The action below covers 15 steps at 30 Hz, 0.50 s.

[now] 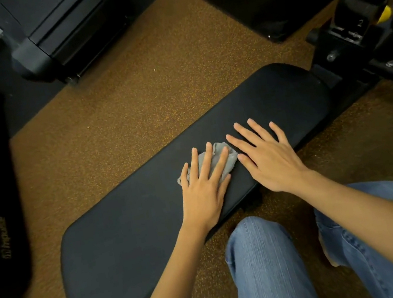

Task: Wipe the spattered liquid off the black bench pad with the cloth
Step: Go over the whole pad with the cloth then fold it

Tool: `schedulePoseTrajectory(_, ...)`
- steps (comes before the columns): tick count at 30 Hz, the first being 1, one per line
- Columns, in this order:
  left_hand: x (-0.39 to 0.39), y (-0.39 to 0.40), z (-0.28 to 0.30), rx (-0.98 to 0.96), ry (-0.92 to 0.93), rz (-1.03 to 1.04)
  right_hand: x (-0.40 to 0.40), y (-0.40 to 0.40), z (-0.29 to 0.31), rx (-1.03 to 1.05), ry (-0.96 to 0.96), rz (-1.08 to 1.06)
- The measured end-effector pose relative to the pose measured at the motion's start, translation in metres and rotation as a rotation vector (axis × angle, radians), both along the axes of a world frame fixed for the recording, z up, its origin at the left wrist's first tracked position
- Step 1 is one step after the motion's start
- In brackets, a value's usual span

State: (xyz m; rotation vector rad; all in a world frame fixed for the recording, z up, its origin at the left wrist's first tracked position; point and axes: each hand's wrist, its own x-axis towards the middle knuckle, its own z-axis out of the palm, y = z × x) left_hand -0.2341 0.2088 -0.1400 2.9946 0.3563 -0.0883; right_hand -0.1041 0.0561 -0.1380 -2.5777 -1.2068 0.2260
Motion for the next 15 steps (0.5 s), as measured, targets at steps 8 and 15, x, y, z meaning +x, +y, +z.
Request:
schedulePoseTrajectory(8, 0.005, 0.019, 0.004, -0.089, -0.096, -0.003, 0.007, -0.003, -0.005, 0.052, 0.033, -0.009)
schedulePoseTrajectory(15, -0.011, 0.068, 0.002, -0.071, -0.194, 0.541, 0.003, -0.001, -0.005, 0.077, 0.059, -0.023)
